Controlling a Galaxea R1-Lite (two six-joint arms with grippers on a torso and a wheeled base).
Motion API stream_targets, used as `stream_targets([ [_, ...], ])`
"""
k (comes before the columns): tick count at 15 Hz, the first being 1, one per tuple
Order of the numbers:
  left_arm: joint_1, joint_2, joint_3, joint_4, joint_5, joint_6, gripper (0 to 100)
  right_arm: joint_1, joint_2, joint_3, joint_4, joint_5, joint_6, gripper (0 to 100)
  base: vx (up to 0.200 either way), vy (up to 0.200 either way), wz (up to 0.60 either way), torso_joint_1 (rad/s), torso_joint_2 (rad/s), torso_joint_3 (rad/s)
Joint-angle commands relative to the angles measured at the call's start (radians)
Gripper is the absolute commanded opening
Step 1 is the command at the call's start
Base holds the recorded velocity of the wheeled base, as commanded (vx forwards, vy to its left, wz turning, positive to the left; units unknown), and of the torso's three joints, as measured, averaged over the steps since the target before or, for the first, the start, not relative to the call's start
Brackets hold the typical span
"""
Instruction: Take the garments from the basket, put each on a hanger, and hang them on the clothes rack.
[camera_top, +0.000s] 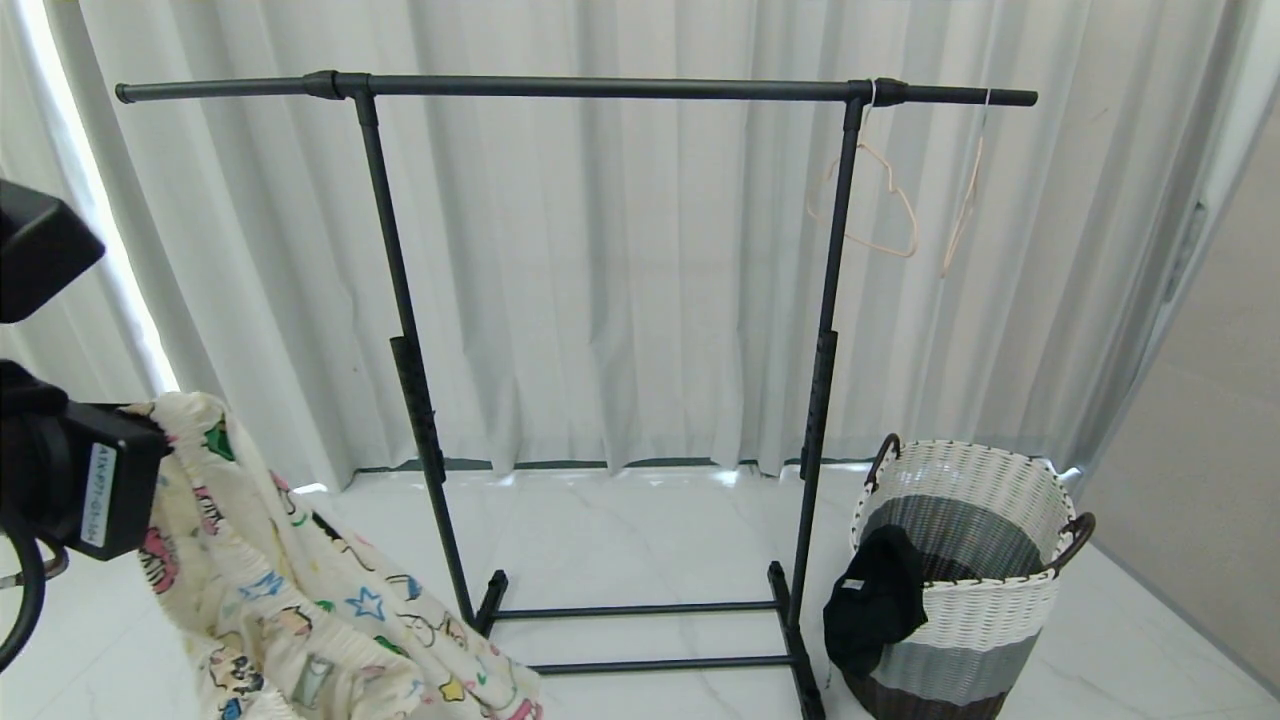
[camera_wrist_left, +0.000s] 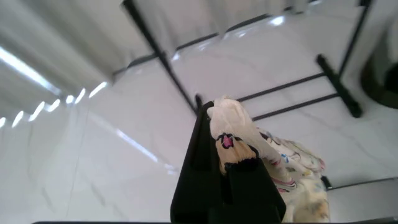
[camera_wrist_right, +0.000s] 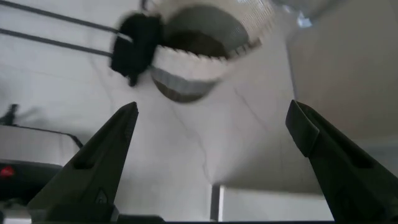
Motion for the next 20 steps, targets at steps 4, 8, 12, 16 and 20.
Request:
stream_targets([
  [4, 0.090, -0.061, 0.080, -0.008, -0.016, -0.003, 0, -0.050, -0.039, 0.033, -0.004, 0.003, -0.003, 100, 0.000, 0.000, 0.00, 0.000, 0.00, 0.000],
  [8, 0.090, -0.067, 0.088, -0.008, -0.016, -0.003, 0, -0.050, -0.039, 0.031, -0.004, 0.003, -0.003, 100, 0.000, 0.000, 0.00, 0.000, 0.00, 0.000],
  [12, 0.086, -0.079, 0.102, -0.008, -0.017, 0.001, 0, -0.050, -0.039, 0.030, -0.004, 0.003, -0.003, 100, 0.000, 0.000, 0.00, 0.018, -0.08, -0.055],
  [16, 0.086, -0.102, 0.122, -0.008, -0.019, 0.014, 0, -0.050, -0.038, 0.031, -0.024, 0.003, -0.003, 100, 0.000, 0.000, 0.00, 0.124, -0.37, -0.261],
  [20, 0.086, -0.110, 0.131, -0.010, -0.019, 0.031, 0, -0.050, -0.025, 0.031, -0.051, 0.015, -0.003, 100, 0.000, 0.000, 0.00, 0.167, -0.47, -0.288],
])
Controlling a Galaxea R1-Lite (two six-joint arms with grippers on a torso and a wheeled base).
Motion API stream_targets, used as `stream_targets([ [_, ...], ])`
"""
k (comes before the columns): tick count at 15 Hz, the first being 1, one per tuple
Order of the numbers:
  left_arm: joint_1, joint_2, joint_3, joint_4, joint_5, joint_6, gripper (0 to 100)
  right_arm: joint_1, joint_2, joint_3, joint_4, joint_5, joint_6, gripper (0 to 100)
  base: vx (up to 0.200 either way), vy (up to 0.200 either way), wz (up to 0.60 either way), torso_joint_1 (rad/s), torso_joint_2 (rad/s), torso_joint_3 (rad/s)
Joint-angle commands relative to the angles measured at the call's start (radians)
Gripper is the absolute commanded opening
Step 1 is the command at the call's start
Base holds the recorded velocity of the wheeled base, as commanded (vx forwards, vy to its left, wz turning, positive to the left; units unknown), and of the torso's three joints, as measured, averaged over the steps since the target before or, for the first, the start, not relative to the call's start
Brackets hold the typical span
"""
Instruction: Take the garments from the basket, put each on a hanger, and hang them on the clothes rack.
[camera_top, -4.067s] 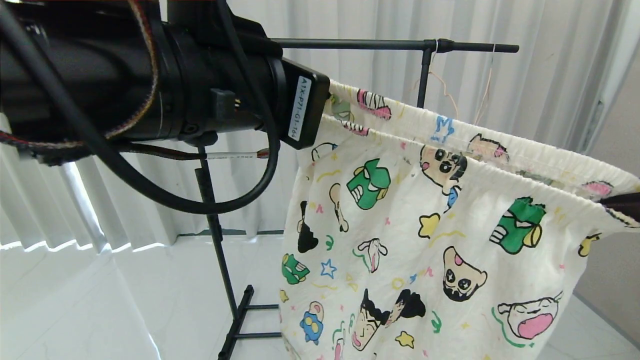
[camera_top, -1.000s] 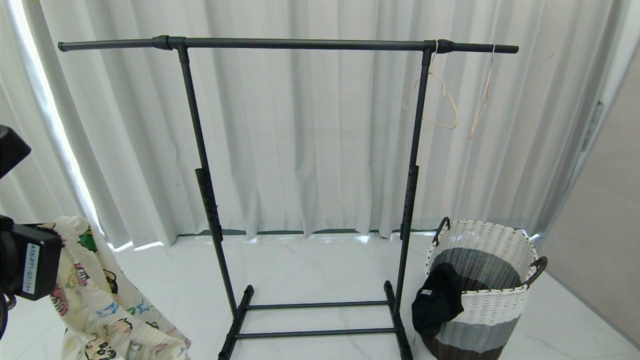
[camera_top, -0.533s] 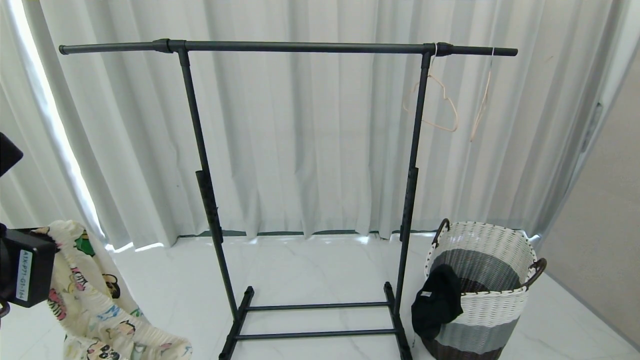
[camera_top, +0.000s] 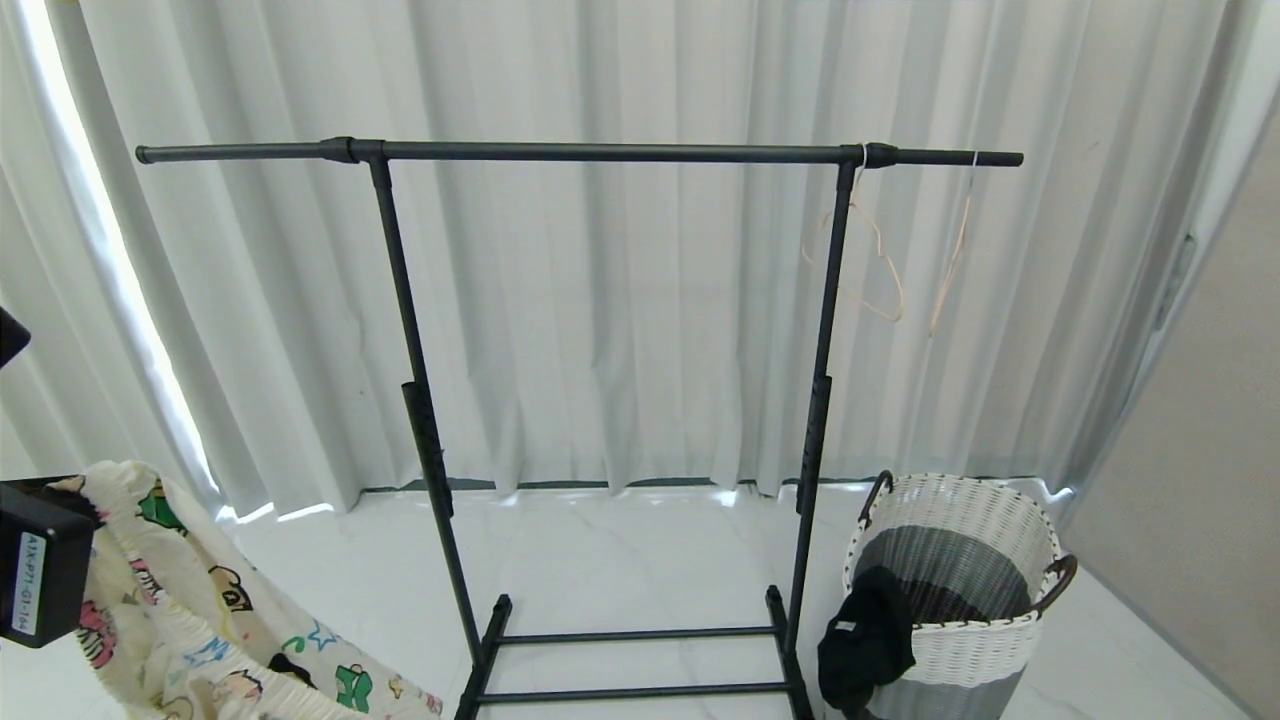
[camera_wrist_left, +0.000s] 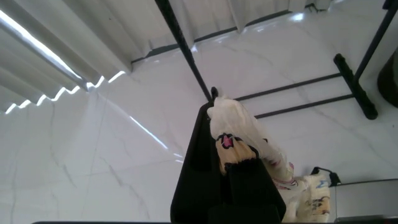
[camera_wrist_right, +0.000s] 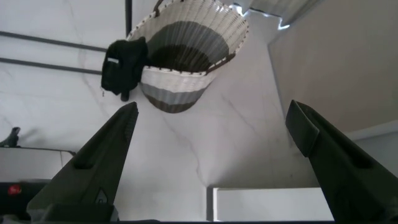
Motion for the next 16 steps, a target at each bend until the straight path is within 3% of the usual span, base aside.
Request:
stream_targets([
  [1, 0.000, -0.001, 0.002, -0.011, 0.001, 0.000, 0, 0.000, 0.008, -0.001, -0.002, 0.000, 0.000, 100, 0.000, 0.000, 0.00, 0.188, -0.46, -0.281],
  [4, 0.000, 0.000, 0.033, -0.071, 0.001, 0.001, 0, 0.000, 0.010, -0.001, -0.002, 0.000, 0.000, 100, 0.000, 0.000, 0.00, 0.199, -0.48, -0.284],
  [14, -0.002, -0.027, 0.055, -0.075, -0.021, 0.026, 0, -0.037, 0.042, 0.003, -0.054, -0.004, 0.000, 100, 0.000, 0.000, 0.00, 0.220, -0.50, -0.283],
  [16, -0.003, -0.034, 0.064, -0.075, -0.021, 0.026, 0, -0.040, 0.043, 0.004, -0.054, -0.004, 0.000, 100, 0.200, 0.000, 0.00, 0.244, -0.55, -0.295],
])
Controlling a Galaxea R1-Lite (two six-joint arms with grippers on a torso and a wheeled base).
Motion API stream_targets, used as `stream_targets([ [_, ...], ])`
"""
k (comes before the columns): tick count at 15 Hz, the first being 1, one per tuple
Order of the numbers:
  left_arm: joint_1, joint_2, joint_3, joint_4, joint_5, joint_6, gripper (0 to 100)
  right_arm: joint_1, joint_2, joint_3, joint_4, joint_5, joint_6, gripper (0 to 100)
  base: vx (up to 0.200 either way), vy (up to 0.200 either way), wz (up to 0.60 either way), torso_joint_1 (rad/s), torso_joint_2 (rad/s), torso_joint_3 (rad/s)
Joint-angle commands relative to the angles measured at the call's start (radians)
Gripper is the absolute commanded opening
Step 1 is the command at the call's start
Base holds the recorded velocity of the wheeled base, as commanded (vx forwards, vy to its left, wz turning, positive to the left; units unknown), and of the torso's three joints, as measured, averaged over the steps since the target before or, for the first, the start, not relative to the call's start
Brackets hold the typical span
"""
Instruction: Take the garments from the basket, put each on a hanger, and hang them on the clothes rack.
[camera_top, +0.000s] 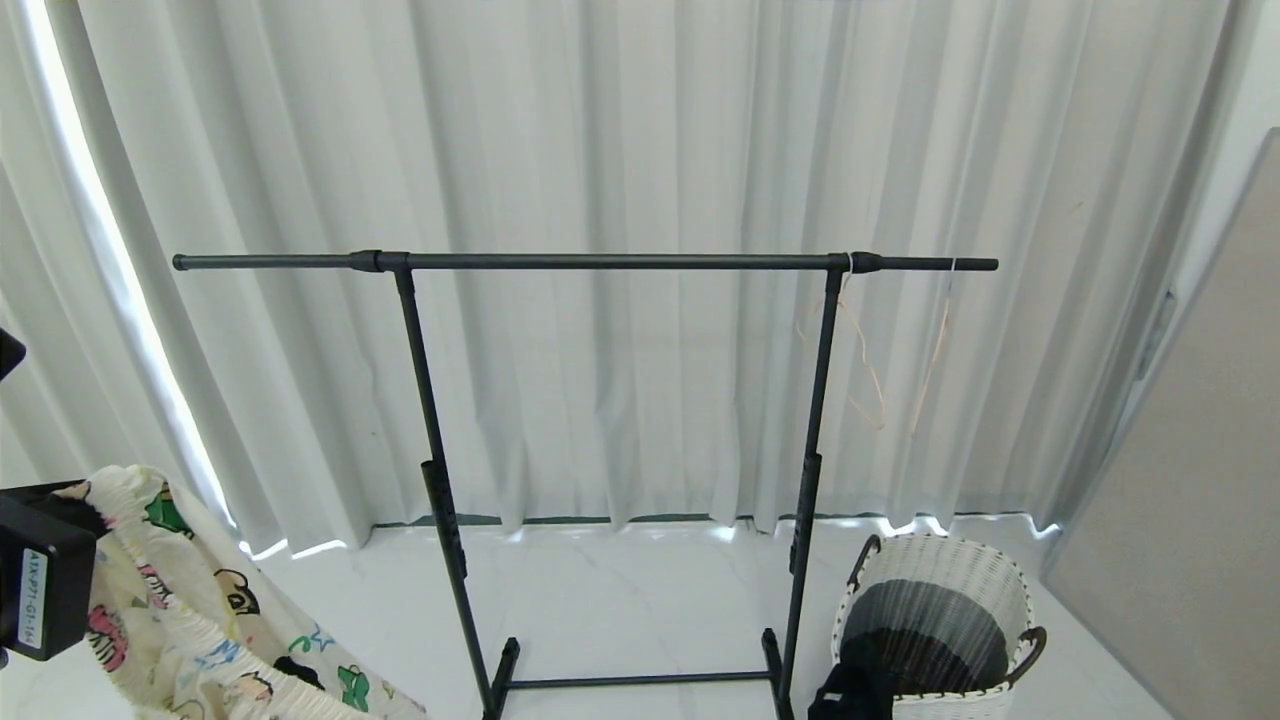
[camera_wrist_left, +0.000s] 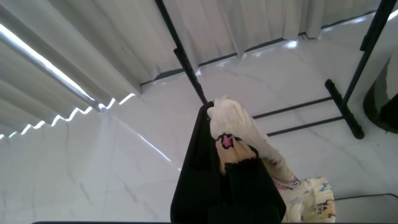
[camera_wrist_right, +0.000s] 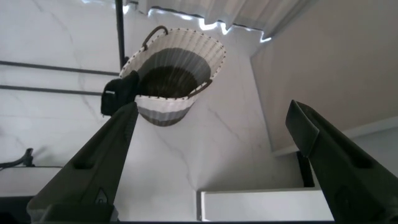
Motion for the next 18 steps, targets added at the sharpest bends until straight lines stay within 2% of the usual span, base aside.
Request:
stream_targets([
  [1, -0.002, -0.005, 0.005, 0.000, 0.001, 0.000, 0, -0.002, 0.007, 0.007, -0.001, 0.000, -0.002, 100, 0.200, 0.000, 0.00, 0.266, -0.54, -0.295],
  [5, -0.008, -0.005, 0.005, 0.000, -0.001, 0.000, 0, -0.002, 0.007, 0.014, -0.006, 0.000, -0.002, 100, 0.200, 0.000, 0.00, 0.250, -0.56, -0.290],
  [7, -0.028, -0.010, 0.005, 0.000, -0.001, 0.000, 0, -0.002, 0.008, 0.025, -0.006, -0.001, -0.002, 100, 0.200, 0.000, 0.00, 0.120, -0.20, -0.117],
  [15, -0.043, -0.008, 0.005, 0.000, 0.001, 0.000, 0, -0.002, 0.008, 0.057, -0.008, -0.001, 0.000, 100, 0.200, 0.000, 0.00, 0.012, -0.02, -0.010],
  [18, -0.043, -0.010, 0.006, 0.000, -0.001, 0.000, 0, -0.005, 0.016, 0.114, -0.090, -0.001, 0.000, 100, 0.200, 0.000, 0.00, 0.002, 0.00, 0.004],
])
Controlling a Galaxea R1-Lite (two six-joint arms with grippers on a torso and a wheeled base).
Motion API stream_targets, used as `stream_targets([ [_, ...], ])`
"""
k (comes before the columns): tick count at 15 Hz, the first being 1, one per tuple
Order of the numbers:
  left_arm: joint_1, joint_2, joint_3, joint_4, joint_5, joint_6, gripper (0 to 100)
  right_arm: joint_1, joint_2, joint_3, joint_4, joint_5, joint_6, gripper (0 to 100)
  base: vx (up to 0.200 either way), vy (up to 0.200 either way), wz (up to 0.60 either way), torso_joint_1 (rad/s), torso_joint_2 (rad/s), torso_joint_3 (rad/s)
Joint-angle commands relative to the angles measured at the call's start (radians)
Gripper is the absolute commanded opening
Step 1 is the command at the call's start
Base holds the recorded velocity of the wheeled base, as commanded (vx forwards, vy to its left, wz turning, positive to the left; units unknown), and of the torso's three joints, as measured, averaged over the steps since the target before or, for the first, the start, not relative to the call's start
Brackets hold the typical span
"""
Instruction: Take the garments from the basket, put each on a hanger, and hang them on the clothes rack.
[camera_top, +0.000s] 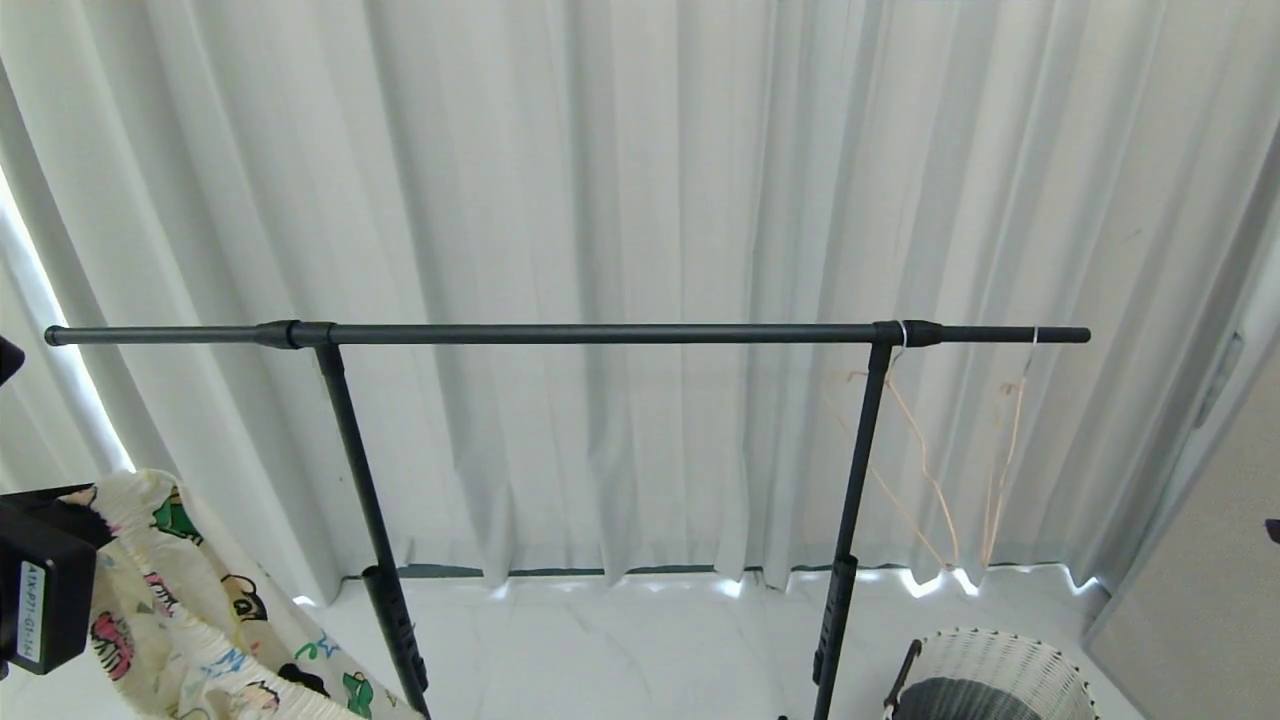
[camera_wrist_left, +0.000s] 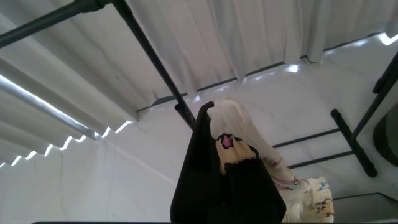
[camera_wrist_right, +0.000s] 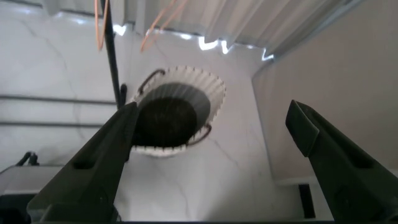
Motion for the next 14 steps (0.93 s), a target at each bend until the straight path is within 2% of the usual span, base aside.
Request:
stream_targets([
  [1, 0.000, 0.001, 0.001, 0.000, 0.000, 0.000, 0, -0.015, 0.008, 0.034, -0.022, 0.002, -0.001, 100, 0.200, 0.000, 0.00, 0.002, 0.00, 0.002],
  [4, 0.000, 0.001, 0.011, 0.000, -0.003, 0.000, 0, -0.036, 0.046, 0.057, -0.053, 0.005, 0.005, 100, 0.200, 0.000, 0.00, 0.001, 0.00, -0.001],
  [7, 0.000, 0.001, 0.021, 0.000, -0.005, -0.001, 0, -0.061, 0.112, 0.126, -0.205, 0.006, 0.006, 100, 0.200, -0.200, 0.00, 0.005, 0.00, 0.005],
  [8, 0.000, -0.002, 0.041, 0.000, -0.003, -0.001, 0, -0.070, 0.163, 0.162, -0.280, 0.009, 0.012, 100, 0.000, 0.000, 0.00, 0.000, 0.00, 0.000],
  [11, 0.000, -0.039, 0.092, 0.000, -0.003, -0.001, 0, -0.075, 0.350, 0.249, -0.582, 0.006, 0.118, 100, 0.000, 0.000, 0.00, 0.000, 0.00, 0.000],
  [12, 0.000, -0.048, 0.101, 0.000, -0.003, -0.001, 0, -0.075, 0.403, 0.260, -0.633, 0.006, 0.141, 100, 0.000, 0.000, 0.00, 0.000, 0.00, 0.000],
  [14, 0.000, -0.049, 0.100, 0.000, -0.003, -0.001, 0, -0.053, 0.465, 0.264, -0.642, 0.006, 0.212, 100, 0.000, 0.000, 0.00, 0.000, 0.00, 0.000],
])
